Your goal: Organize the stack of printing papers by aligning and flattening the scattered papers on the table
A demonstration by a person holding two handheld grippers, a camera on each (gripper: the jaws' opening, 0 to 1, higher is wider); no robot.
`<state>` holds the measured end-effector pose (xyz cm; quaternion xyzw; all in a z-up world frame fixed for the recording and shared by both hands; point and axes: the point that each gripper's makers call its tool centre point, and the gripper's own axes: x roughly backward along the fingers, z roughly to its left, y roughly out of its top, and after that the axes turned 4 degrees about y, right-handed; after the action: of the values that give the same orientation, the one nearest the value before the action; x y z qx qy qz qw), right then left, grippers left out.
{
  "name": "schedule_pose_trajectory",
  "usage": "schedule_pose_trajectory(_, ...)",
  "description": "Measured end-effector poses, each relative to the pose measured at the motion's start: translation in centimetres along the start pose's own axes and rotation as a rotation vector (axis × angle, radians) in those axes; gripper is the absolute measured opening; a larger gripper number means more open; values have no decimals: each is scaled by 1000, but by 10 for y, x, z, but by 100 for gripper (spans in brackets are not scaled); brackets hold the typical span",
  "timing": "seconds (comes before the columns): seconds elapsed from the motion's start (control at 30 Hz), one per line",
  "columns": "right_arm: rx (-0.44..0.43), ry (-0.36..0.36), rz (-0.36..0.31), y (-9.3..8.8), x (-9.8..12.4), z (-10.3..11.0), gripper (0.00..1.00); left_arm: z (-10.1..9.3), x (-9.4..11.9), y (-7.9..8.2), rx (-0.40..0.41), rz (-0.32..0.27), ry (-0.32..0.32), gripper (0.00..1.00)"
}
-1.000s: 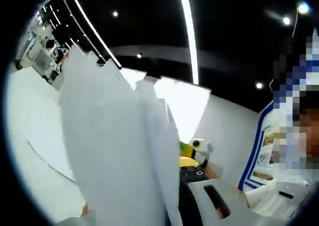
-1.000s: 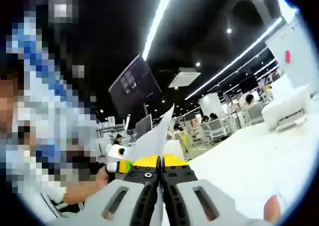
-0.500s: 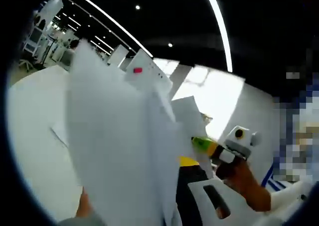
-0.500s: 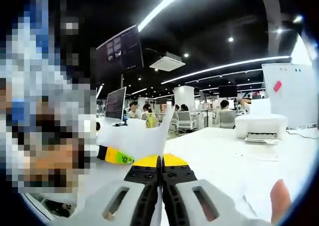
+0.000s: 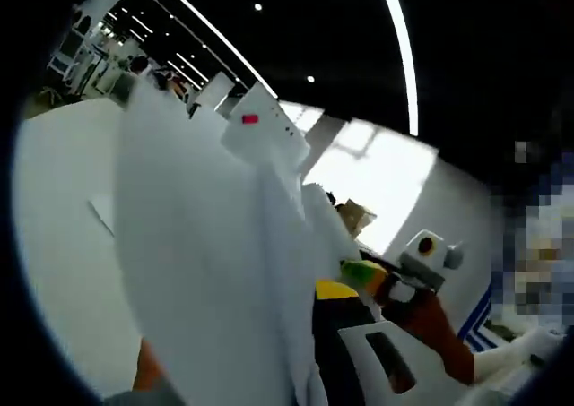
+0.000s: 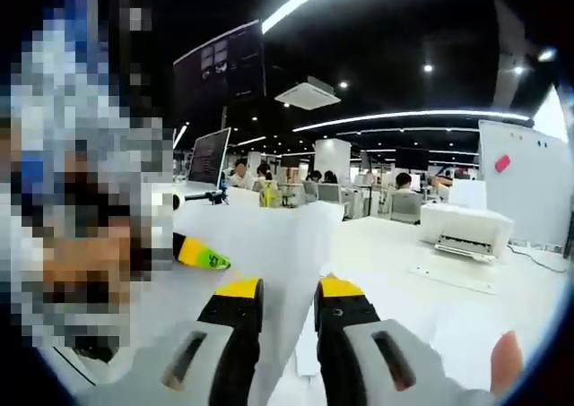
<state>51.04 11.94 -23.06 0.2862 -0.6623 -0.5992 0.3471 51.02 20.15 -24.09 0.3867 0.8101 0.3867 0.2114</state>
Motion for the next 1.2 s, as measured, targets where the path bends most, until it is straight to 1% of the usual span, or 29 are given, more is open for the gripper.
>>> schedule_pose_trajectory(0.07,-2,-1,0,0,0,0,19,2,4,2,-2,-17,6,6)
schedule_pose_trajectory(0.1,1,-17,-9,-3,7,-7,19,3,7,2,-4,-26,9,6)
schedule_pose_trajectory(0.17,11,-34,-8,-4,13,-14,19,4,10,3,7,-33,10,6)
schedule_pose_trajectory(0.3,7,-60,-13,-5,29,-28,26,3,17,3,25,-48,-3,6)
schedule_pose_trajectory(0.4,8,-87,0,-9,40,-38,28,3,20,5,32,-64,-22,6)
schedule_pose_trajectory(0.43,9,-105,13,-13,49,-46,28,2,21,6,30,-69,-27,6)
schedule_pose_trajectory(0.47,7,-114,20,-15,53,-50,30,1,23,6,28,-75,-32,7)
schedule_pose_trajectory(0.6,7,-139,41,-22,67,-62,33,7,26,8,4,-71,-19,9)
schedule_pose_trajectory(0.67,4,-164,55,-27,75,-70,33,12,31,11,1,-78,-6,6)
schedule_pose_trajectory(0.7,3,-172,60,-29,79,-73,33,15,32,15,21,-98,-1,6)
schedule_pose_trajectory(0.77,-7,-195,77,-36,85,-80,33,17,35,16,27,-103,-11,6)
schedule_pose_trajectory(0.83,-12,-204,86,-40,89,-83,33,24,37,18,16,-112,13,6)
schedule_pose_trajectory(1.0,-25,-223,83,-41,97,-91,31,31,49,22,23,-118,15,6)
schedule_pose_trajectory(1.2,-34,-257,86,-41,108,-102,31,38,70,31,35,-164,41,6)
